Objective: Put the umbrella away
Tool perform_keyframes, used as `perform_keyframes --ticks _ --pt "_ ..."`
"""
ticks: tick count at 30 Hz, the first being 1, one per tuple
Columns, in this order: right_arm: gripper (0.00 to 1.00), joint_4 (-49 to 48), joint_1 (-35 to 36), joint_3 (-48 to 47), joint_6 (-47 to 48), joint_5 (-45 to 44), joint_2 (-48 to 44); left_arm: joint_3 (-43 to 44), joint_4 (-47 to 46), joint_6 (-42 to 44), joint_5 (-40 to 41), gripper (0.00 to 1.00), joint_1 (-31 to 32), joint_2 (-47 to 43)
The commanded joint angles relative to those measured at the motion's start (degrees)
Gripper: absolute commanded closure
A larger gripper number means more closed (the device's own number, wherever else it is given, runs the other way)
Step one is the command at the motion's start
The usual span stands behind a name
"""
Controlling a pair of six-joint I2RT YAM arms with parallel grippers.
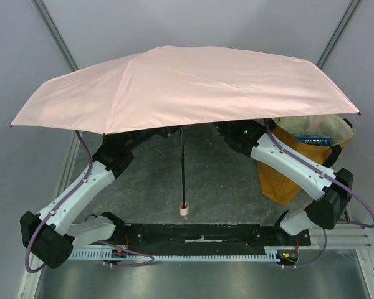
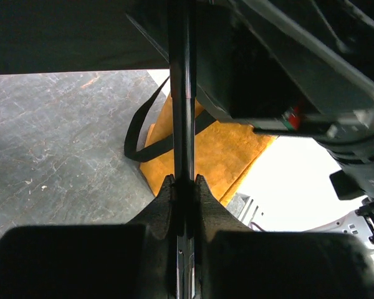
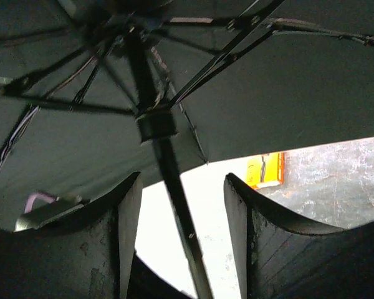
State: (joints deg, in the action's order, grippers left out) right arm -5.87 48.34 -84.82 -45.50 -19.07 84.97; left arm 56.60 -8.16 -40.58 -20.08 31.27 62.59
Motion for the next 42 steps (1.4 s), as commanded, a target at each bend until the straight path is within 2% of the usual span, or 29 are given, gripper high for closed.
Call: perform_keyframes --ticks 1,12,15,18,21,23,27,28,29,30,32,34,38,41,42 --pt "0.39 -7.9 -1.1 -3.8 -4.6 -1.8 1.5 3.2 -4.1 2.9 -1.1 0.98 0.1 -2.6" --pt "0.41 -14.1 -3.5 -6.9 -5.9 1.6 5.0 2.9 -3.4 1.9 -2.2 0.98 0.1 -3.1" --pt "0.55 -14.2 -3.7 -7.7 -5.0 2.1 5.7 2.6 -3.3 1.5 -2.9 0.98 0.1 -3.3" --pt "0.63 -14.7 -4.0 -7.8 -3.9 3.2 6.4 2.3 -3.1 1.3 -3.2 0.98 0.2 -3.6" --pt "0.64 -16.3 -4.5 -7.7 -3.4 7.0 7.6 2.5 -3.1 0.8 -3.8 0.98 0.1 -3.7" --pt "0.70 -17.5 -4.7 -6.9 -2.9 6.9 7.4 2.6 -3.1 0.6 -4.3 0.98 0.1 -3.8" --pt "0.72 -19.9 -5.0 -6.0 -2.5 7.3 7.3 2.3 -3.1 0.1 -4.3 0.98 0.2 -4.1" --pt "0.77 -21.6 -5.1 -5.9 -1.9 8.1 7.5 2.3 -3.1 -0.2 -4.4 0.98 0.1 -3.9" --pt "0.99 -24.4 -5.0 -5.5 -0.8 9.3 7.7 2.3 -3.3 -0.5 -4.6 0.98 0.2 -3.8" --pt "1.00 -26.6 -5.3 -5.2 -0.3 11.2 8.1 2.3 -3.3 -0.6 -4.7 0.98 0.1 -3.9" --pt "1.00 -38.3 -6.1 -2.1 -1.4 18.7 8.9 2.3 -3.7 -1.3 -5.0 0.98 0.2 -3.8" --pt "1.00 -37.7 -6.1 -2.1 -2.5 21.3 8.8 2.2 -3.9 -1.3 -4.4 0.98 0.0 -4.5" --pt "1.00 -35.2 -6.0 -0.4 -4.5 21.0 6.7 3.5 -1.8 -0.2 -3.0 0.98 -0.2 -4.7" --pt "1.00 -38.7 -7.4 2.3 -11.0 21.8 6.6 4.7 -0.2 1.6 -2.3 0.98 -0.7 -4.6" --pt "1.00 -40.5 -7.4 2.9 -11.9 21.4 6.5 4.4 -0.1 1.4 -2.2 0.94 -0.7 -4.5"
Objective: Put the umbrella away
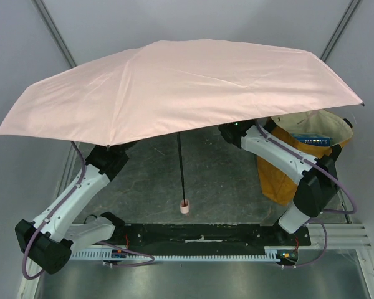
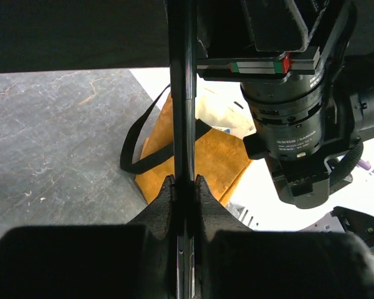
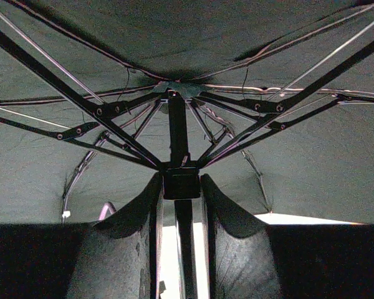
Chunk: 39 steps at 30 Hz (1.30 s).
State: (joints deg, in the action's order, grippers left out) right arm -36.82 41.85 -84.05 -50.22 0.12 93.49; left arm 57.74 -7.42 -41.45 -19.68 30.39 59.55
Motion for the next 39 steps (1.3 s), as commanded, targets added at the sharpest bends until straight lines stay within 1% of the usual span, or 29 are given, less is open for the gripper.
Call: perform_keyframes --ticks 1,3,5,6,10,12,15,17,18,21,23,24,26,28,30,32,37,38,39 --pt "1.00 -11.4 -1.1 2.3 -7.1 1.7 -1.9 2.9 -0.7 1.8 -2.9 0.86 0.2 -1.5" --pt "1.00 -11.1 -1.4 0.9 -7.2 0.9 -1.4 1.0 -0.6 0.6 -4.6 0.60 0.3 -2.2" --pt "1.00 -11.8 -1.8 -0.8 -7.2 0.7 -0.5 -2.5 -0.7 -1.2 -5.7 0.48 0.2 -3.7" --pt "1.00 -12.4 -1.9 -1.4 -7.2 0.3 -0.1 -4.5 -0.8 -1.6 -6.2 0.45 0.2 -4.4" --pt "1.00 -17.7 -2.4 -2.7 -9.4 0.6 1.7 -11.6 -0.4 -4.3 -8.1 0.44 0.2 -7.7" --pt "1.00 -19.3 -2.5 -3.0 -10.7 0.2 2.6 -15.4 -3.4 -7.0 -10.6 0.44 0.2 -8.2" --pt "1.00 -20.6 -2.6 -2.7 -12.8 -2.6 3.6 -19.1 -8.2 -9.7 -13.3 0.44 0.8 -8.1" --pt "1.00 -21.0 -2.6 -2.6 -13.5 -2.9 3.8 -20.5 -8.8 -9.7 -13.9 0.48 1.0 -8.0" --pt "1.00 -21.0 -2.6 -2.5 -13.6 -3.1 3.7 -20.9 -8.8 -9.4 -14.2 0.57 0.9 -7.9" --pt "1.00 -22.4 -2.7 -2.9 -9.8 -0.3 3.6 -20.8 -10.0 -10.6 -16.6 0.97 0.9 -8.3" --pt "1.00 -25.5 -3.5 -3.1 -6.9 7.1 4.3 -20.7 -13.7 -15.2 -18.5 0.98 0.5 -9.7" --pt "1.00 -29.2 -4.2 -3.0 -6.6 11.8 5.2 -20.9 -16.8 -17.9 -19.4 0.98 0.4 -10.6" --pt "1.00 -36.6 -5.3 -1.2 -8.0 16.9 6.2 -20.7 -21.2 -23.4 -20.3 0.98 -0.1 -12.0" --pt "1.00 -40.4 -6.0 0.5 -9.6 18.9 6.2 -19.2 -22.7 -25.6 -21.6 0.98 -0.4 -12.3" --pt "1.00 -42.5 -6.2 0.9 -11.1 20.3 6.0 -17.6 -21.3 -25.2 -21.6 0.98 -0.5 -12.5" --pt "1.00 -42.4 -6.2 1.7 -11.1 20.9 5.0 -17.0 -21.0 -25.3 -21.1 0.98 -0.8 -12.5" --pt "1.00 -36.3 -6.2 5.8 -8.2 19.0 2.7 -15.3 -20.9 -24.6 -20.8 0.98 -0.8 -10.6" --pt "1.00 -33.4 -6.2 6.4 -8.4 17.1 2.3 -15.5 -20.4 -23.8 -19.8 0.98 -0.9 -10.5" --pt "1.00 -28.2 -5.9 7.1 -8.7 14.2 1.4 -15.5 -20.0 -22.5 -18.6 0.98 -0.8 -10.4"
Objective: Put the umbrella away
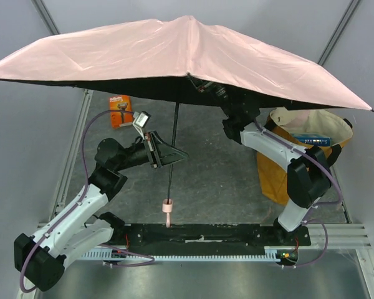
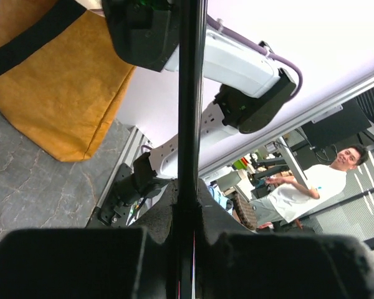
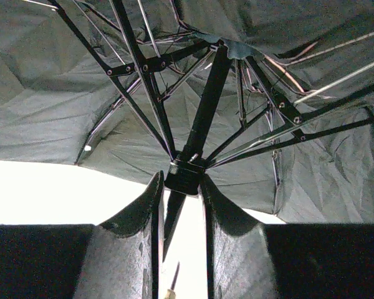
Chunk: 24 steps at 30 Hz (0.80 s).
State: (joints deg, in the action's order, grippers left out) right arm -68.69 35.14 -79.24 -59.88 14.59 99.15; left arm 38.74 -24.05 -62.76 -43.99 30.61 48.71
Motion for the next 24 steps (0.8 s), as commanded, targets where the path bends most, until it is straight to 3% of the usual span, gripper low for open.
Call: perform_keyframes --ticks 1,2,4,11,15,18,24 --pt "1.00 7.6 1.9 4.0 2.0 -2.8 -5.5 4.0 -2.2 1.0 7.0 0.98 -1.0 0.6" --pt "1.00 13.4 3.8 5.5 4.0 -6.6 -7.8 4.9 0.6 4.0 8.9 0.98 -1.0 0.8" --pt "1.00 34.2 8.4 5.1 7.9 -14.2 -12.0 8.2 7.1 9.9 12.7 0.98 -1.0 2.0" --pt "1.00 38.5 17.4 20.2 6.3 -21.4 -21.2 12.2 13.4 14.2 16.7 0.98 -1.2 5.3" --pt "1.00 42.4 18.7 21.8 6.3 -17.8 -20.9 12.7 13.8 14.7 17.9 0.98 -1.6 4.7" --pt "1.00 42.2 18.0 26.2 4.6 -18.9 -22.5 14.5 16.8 16.7 19.2 0.98 -1.7 4.2" --pt "1.00 47.2 10.9 20.4 2.2 -12.5 -20.2 10.7 18.9 15.6 20.1 0.98 -1.8 3.6"
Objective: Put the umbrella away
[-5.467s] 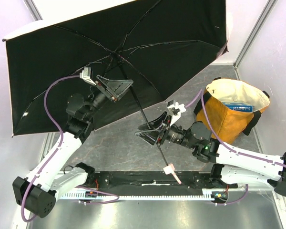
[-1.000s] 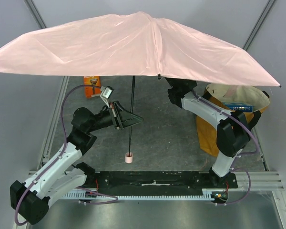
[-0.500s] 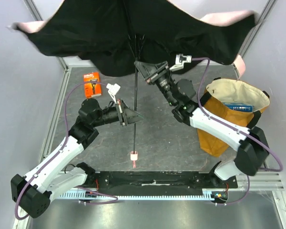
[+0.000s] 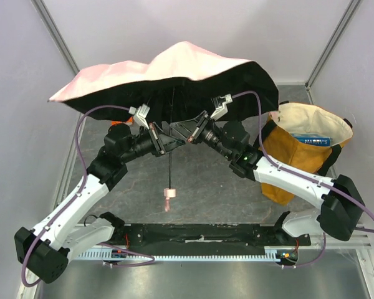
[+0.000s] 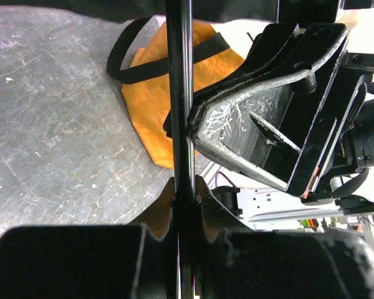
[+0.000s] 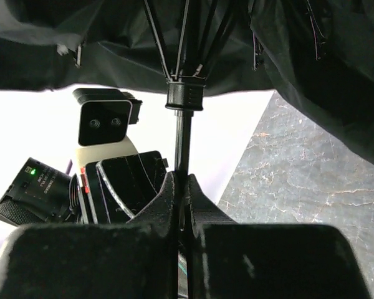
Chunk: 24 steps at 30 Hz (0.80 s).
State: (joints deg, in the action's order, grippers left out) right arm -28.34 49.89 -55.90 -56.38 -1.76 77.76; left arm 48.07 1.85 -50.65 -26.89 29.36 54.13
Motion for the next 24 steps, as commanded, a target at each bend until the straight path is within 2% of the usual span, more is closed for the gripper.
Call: perform_keyframes --ticks 1,4,6,7,8,9,10,15,20,24 --pt "1.00 6.1 -4.4 -3.2 -2.5 4.4 1.8 0.5 -7.3 3.5 2.4 0.98 -0.5 -1.6" --pt "1.00 2.6 -5.3 -3.7 -5.2 7.4 4.0 -2.2 -9.3 3.5 1.6 0.98 -0.4 -2.2" --pt "0.98 -1.5 -5.8 -0.2 -5.7 7.1 2.9 -3.9 -10.0 3.2 2.5 0.98 -0.4 -3.9" --pt "0.85 -5.2 -5.9 1.7 -5.8 6.4 2.0 -4.1 -9.8 3.3 3.1 0.98 -0.4 -4.8" --pt "0.66 -7.8 -5.8 3.1 -5.8 6.7 1.6 -4.3 -9.8 3.3 3.4 0.98 -0.5 -5.3" --pt "0.55 -9.2 -5.8 3.4 -5.8 7.7 1.7 -4.4 -9.7 3.3 3.4 0.98 -0.5 -5.5" --pt "0.50 -10.7 -5.6 3.2 -5.8 8.8 2.0 -4.4 -9.7 3.1 3.3 0.98 -0.5 -5.3" --pt "0.41 -4.8 -5.2 -2.1 -7.1 3.4 4.2 -5.7 -13.1 0.6 0.4 0.98 -0.4 -3.4" --pt "0.36 -2.5 -4.5 -11.5 -5.5 3.6 8.8 -6.9 -14.2 -0.8 -0.1 0.98 -0.4 -2.9" --pt "0.28 7.2 -2.2 -16.5 -0.1 -4.2 8.8 -6.4 -13.0 0.2 0.4 0.98 -0.4 -3.6"
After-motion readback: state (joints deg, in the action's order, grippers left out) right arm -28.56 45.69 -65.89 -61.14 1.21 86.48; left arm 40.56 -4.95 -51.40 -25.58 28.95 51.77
